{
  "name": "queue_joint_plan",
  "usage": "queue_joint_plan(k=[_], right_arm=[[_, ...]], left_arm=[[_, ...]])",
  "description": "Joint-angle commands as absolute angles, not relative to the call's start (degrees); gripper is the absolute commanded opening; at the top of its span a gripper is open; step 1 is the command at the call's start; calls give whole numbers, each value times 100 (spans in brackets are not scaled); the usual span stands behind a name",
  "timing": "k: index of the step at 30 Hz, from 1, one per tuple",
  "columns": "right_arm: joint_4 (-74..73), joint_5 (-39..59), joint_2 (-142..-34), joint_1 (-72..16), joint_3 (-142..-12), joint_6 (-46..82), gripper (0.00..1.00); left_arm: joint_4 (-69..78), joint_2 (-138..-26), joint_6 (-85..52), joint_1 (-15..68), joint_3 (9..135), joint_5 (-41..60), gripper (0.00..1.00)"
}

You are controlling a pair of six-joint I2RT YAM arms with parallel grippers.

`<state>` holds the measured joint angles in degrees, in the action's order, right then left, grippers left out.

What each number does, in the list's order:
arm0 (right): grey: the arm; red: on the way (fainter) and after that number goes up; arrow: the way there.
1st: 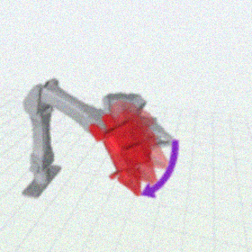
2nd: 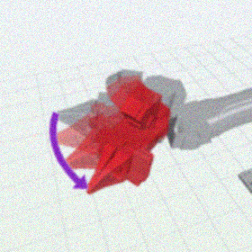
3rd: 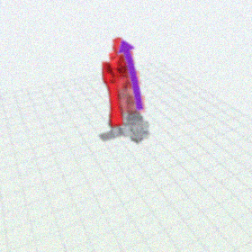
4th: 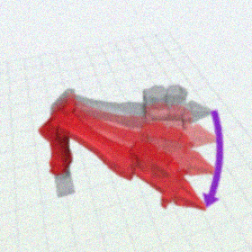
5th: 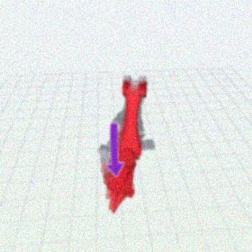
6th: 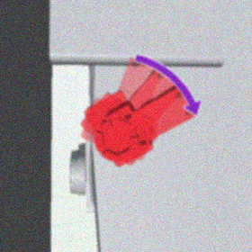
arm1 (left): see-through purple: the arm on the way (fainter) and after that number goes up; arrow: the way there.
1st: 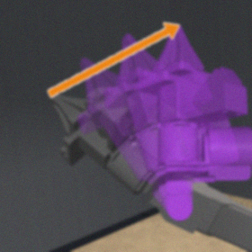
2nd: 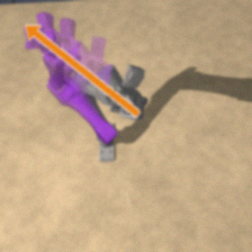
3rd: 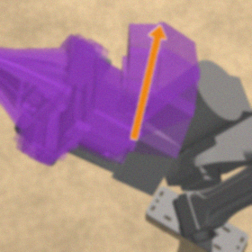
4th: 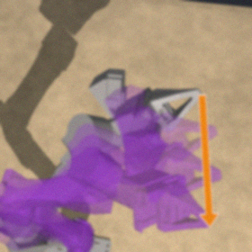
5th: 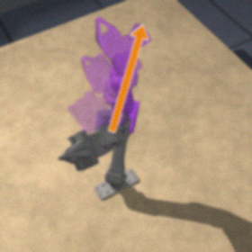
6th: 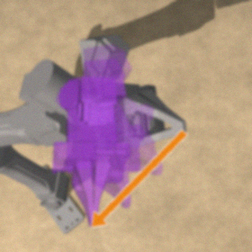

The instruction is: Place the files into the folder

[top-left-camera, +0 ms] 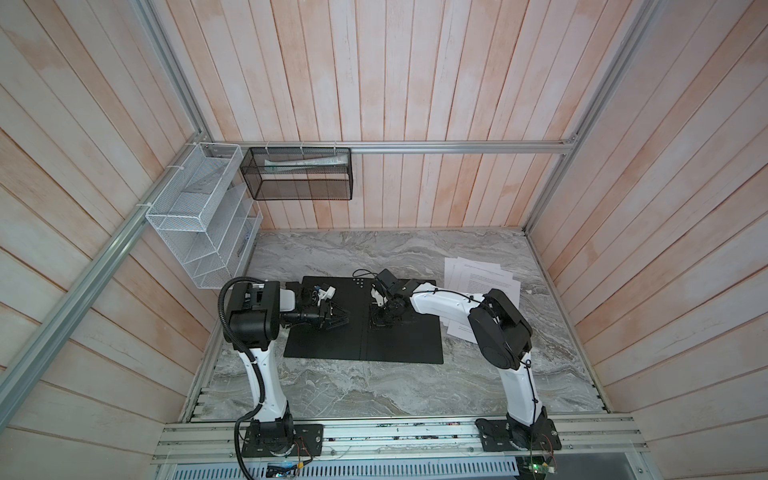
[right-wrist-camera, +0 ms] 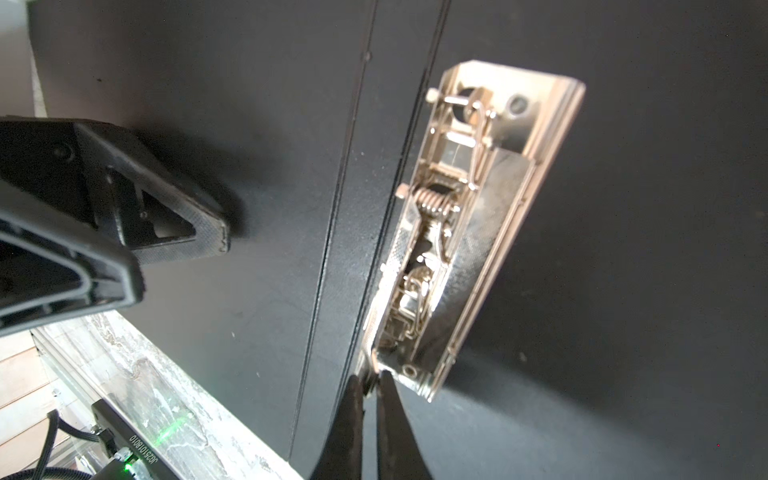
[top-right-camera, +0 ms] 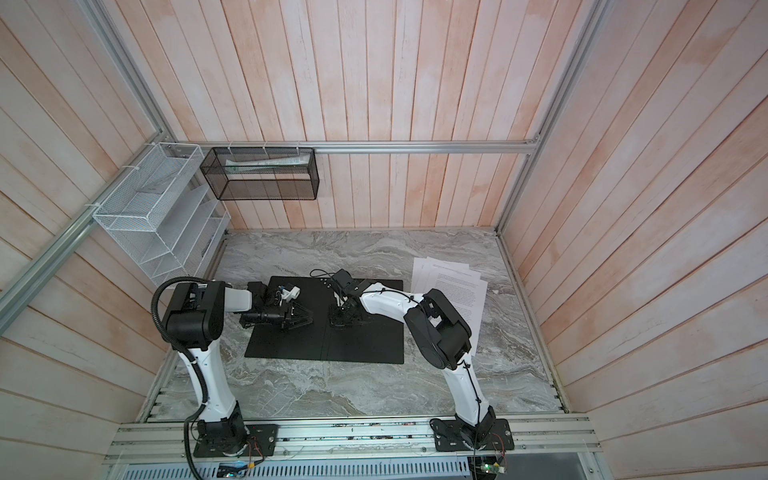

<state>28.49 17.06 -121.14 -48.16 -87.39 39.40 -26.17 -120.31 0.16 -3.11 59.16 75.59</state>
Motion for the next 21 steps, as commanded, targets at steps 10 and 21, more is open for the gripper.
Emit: queue_joint_plan(k=[10, 21], right_arm=[[3278, 1546, -12541, -4729, -8736, 3815, 0], [3348, 1451, -12700, -4711, -8764, 3762, 3]], left_arm=[[-2628, -12393, 16, -327, 5836, 6785, 43], [-2637, -12394, 14, -332, 5845, 6785, 43]])
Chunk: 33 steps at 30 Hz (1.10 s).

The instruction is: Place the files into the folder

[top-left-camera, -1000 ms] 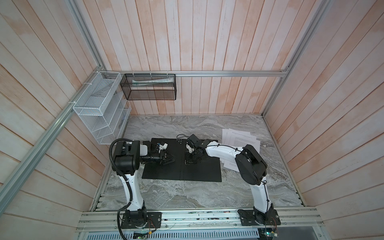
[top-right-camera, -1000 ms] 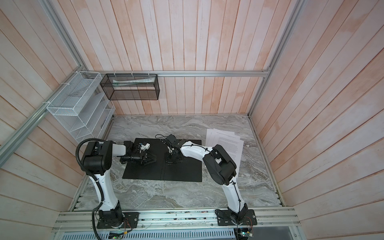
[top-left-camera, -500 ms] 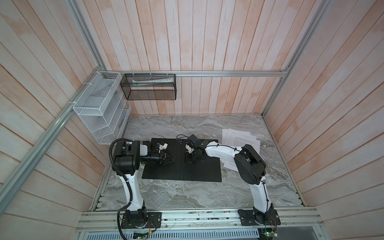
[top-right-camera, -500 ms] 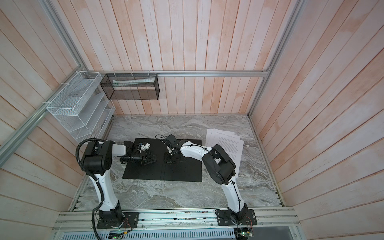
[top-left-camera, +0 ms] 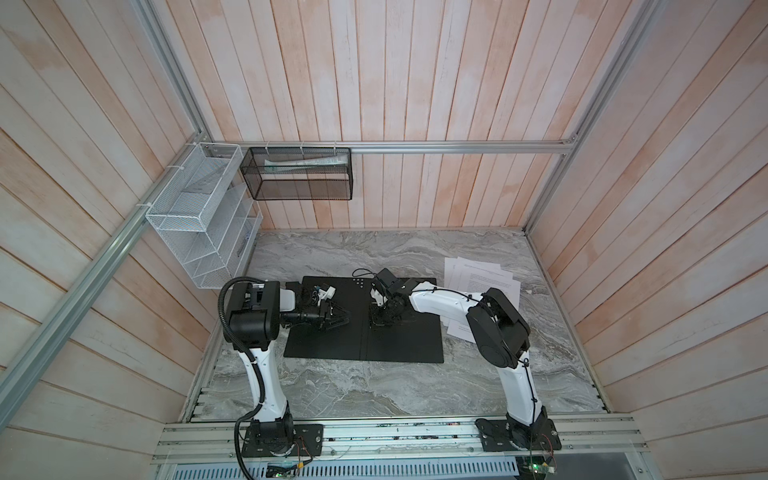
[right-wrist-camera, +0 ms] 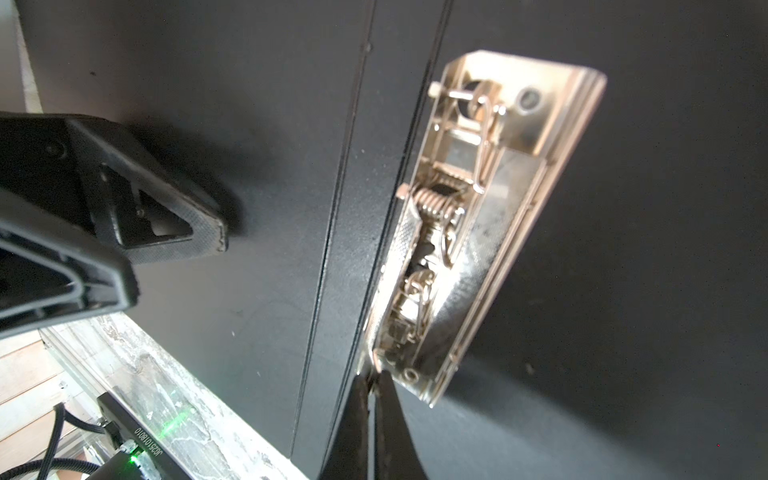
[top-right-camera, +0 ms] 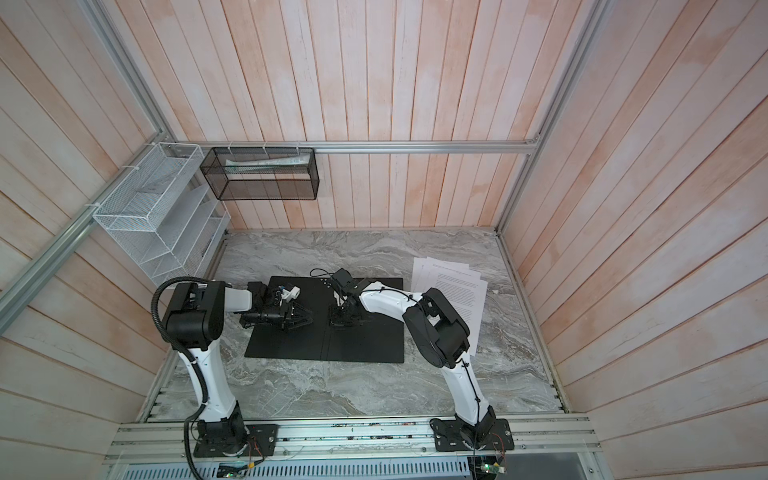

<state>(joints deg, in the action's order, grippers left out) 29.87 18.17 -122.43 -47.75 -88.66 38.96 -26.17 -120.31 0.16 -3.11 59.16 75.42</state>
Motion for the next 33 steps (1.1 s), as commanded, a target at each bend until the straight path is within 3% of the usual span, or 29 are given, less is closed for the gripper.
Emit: queue_joint_plan(k=[1, 14, 33], right_arm=[[3344, 1442, -12709, -4709, -8768, 3762, 4], [3473, 1292, -12853, -4660, -8888, 3714, 7], [3535, 1248, -12960, -4627, -8984, 3588, 1]], left_arm=[[-2637, -12398, 13, -327, 5843, 6785, 43], [-2648, -12398, 17, -333, 5845, 6785, 43], [-2642, -12397, 14, -330, 5853, 6779, 43]])
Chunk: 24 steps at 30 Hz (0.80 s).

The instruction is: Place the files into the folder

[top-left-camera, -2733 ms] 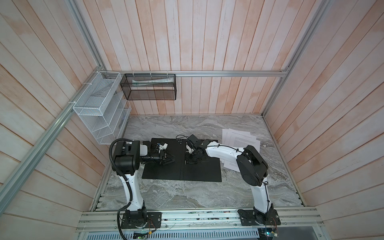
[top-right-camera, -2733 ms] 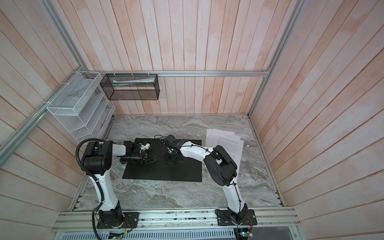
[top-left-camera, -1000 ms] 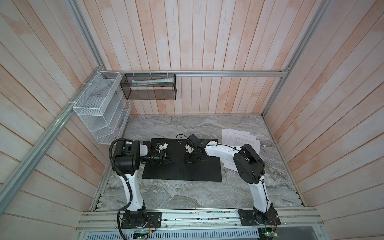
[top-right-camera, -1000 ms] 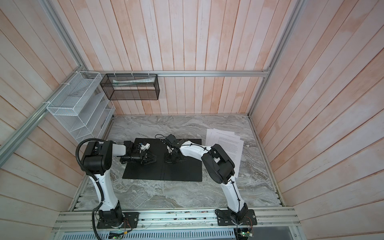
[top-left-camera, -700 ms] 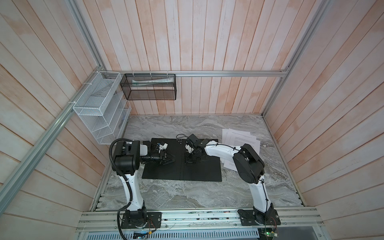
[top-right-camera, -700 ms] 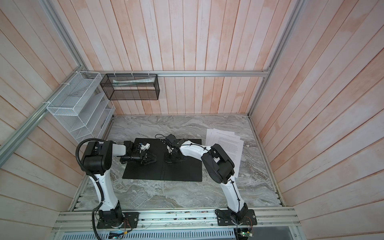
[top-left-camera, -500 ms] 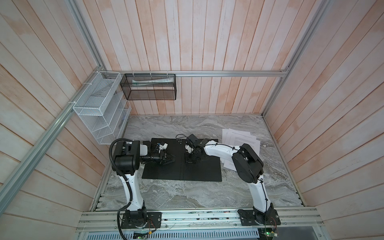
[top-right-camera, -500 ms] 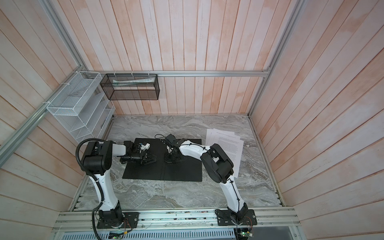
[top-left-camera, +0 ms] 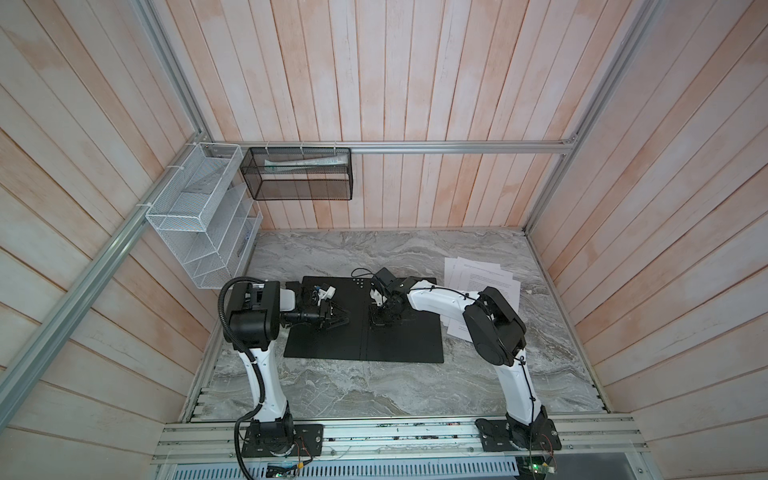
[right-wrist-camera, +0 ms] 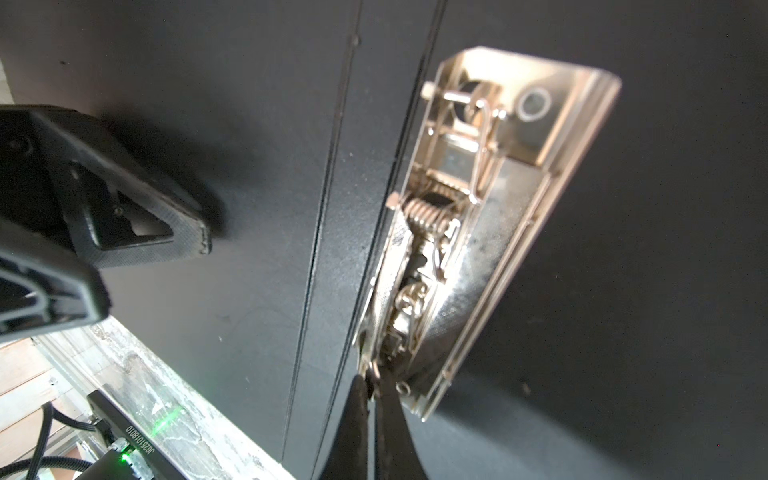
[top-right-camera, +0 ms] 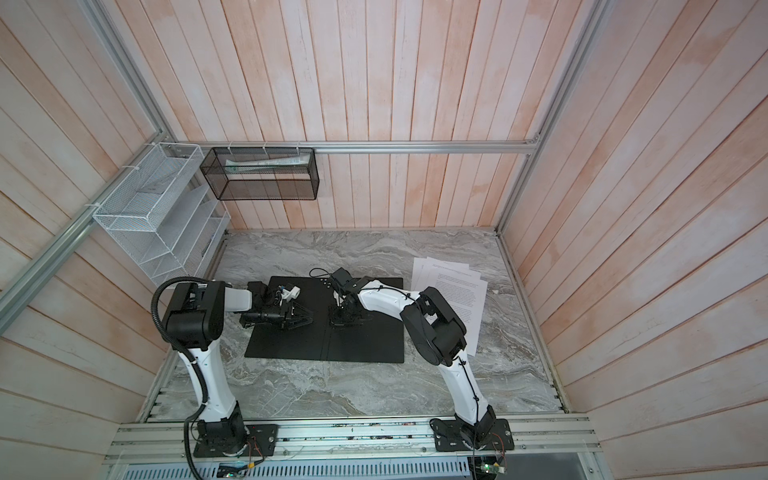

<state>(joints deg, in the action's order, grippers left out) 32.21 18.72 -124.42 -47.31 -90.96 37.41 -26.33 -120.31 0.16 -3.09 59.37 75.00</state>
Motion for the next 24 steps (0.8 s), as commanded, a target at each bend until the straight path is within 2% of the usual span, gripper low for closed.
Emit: queue_joint_plan(k=[1, 14, 17, 24], right_arm=[[3510, 1249, -12947, -4630, -8987, 3586, 0], [3222, 1587, -13006, -4500, -8980, 3616, 5], [3096, 1679, -12966, -4457, -8861, 3643, 0], [3089, 1548, -12707, -4395, -8627, 3621, 0]], left_arm=[[-2645, -12395, 21, -332, 5854, 6776, 43], [-2646, -12403, 16, -334, 5854, 6777, 43], [-2646, -12406, 16, -329, 5854, 6780, 43], [-2644, -12403, 7, -333, 5856, 6768, 43]])
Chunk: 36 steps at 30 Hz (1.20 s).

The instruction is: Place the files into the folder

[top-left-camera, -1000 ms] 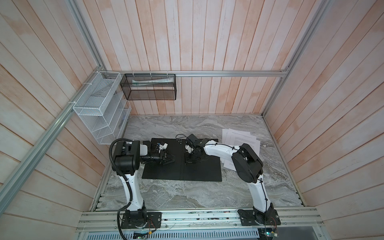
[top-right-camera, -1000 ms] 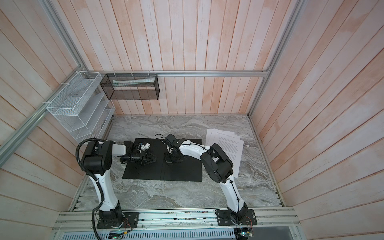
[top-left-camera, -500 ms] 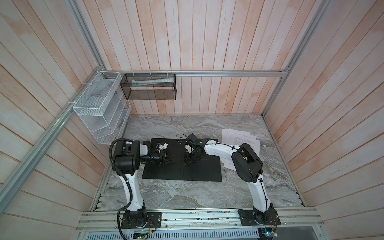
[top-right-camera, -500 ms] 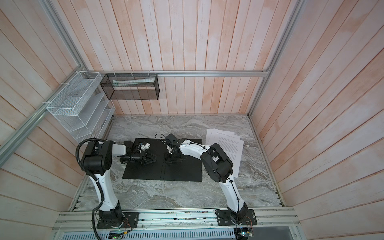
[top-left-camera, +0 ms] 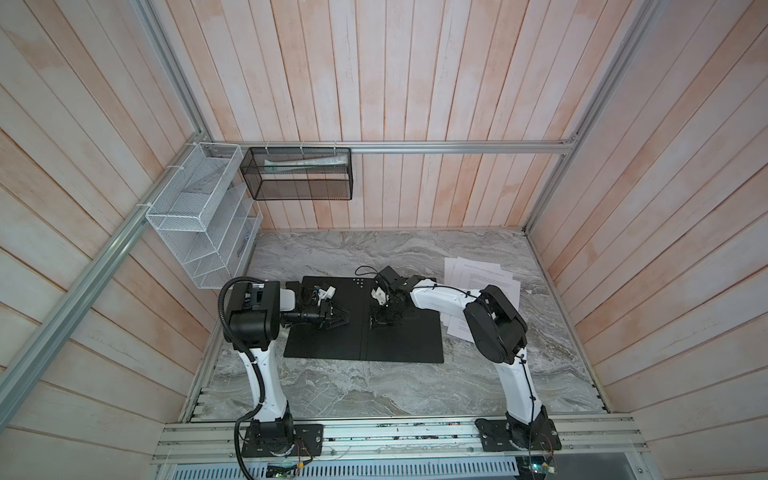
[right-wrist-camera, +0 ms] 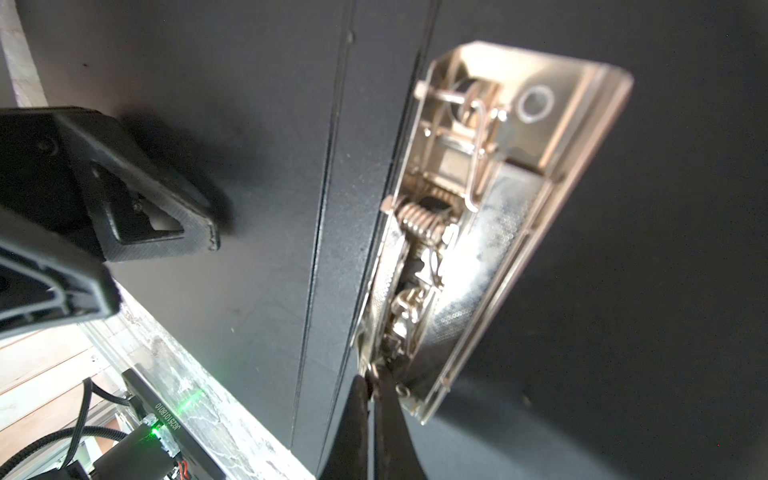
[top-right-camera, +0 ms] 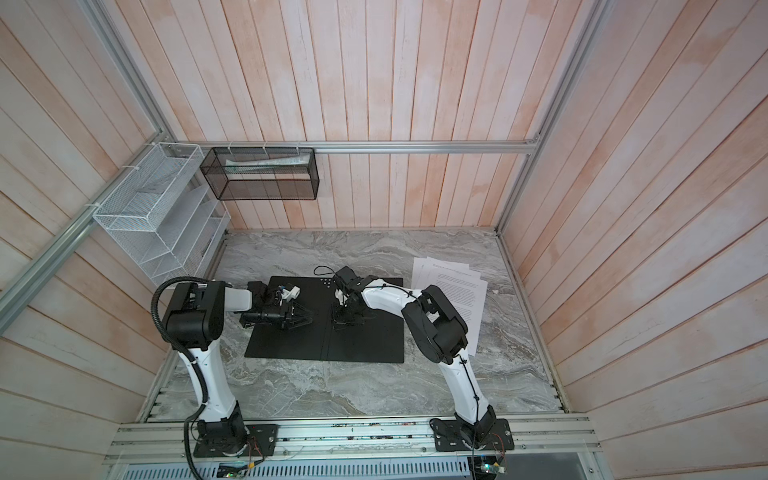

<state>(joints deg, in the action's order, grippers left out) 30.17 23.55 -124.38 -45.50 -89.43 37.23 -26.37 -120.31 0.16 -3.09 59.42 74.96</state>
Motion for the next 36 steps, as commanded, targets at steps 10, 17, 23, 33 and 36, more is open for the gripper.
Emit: queue_joint_plan(k=[10, 17, 23, 33, 36], right_arm=[[3173, 1452, -12532, -4385, -8680, 3578, 0], [3194, 1425, -12438, -4390, -8693, 3551, 0], [3325, 1411, -12333, -4397, -8888, 3503, 0], [3410, 1444, -12286, -4420, -9083, 3458, 0], [3410, 1433, -12246, -4420, -9203, 3463, 0]], left_arm=[[-2654, -12402, 8, -332, 5854, 6759, 43], [-2661, -12402, 7, -327, 5870, 6750, 43], [-2661, -12412, 3, -327, 5871, 6750, 43], [-2661, -12411, 0, -332, 5880, 6737, 43], [-2669, -12408, 0, -332, 5884, 6741, 43]])
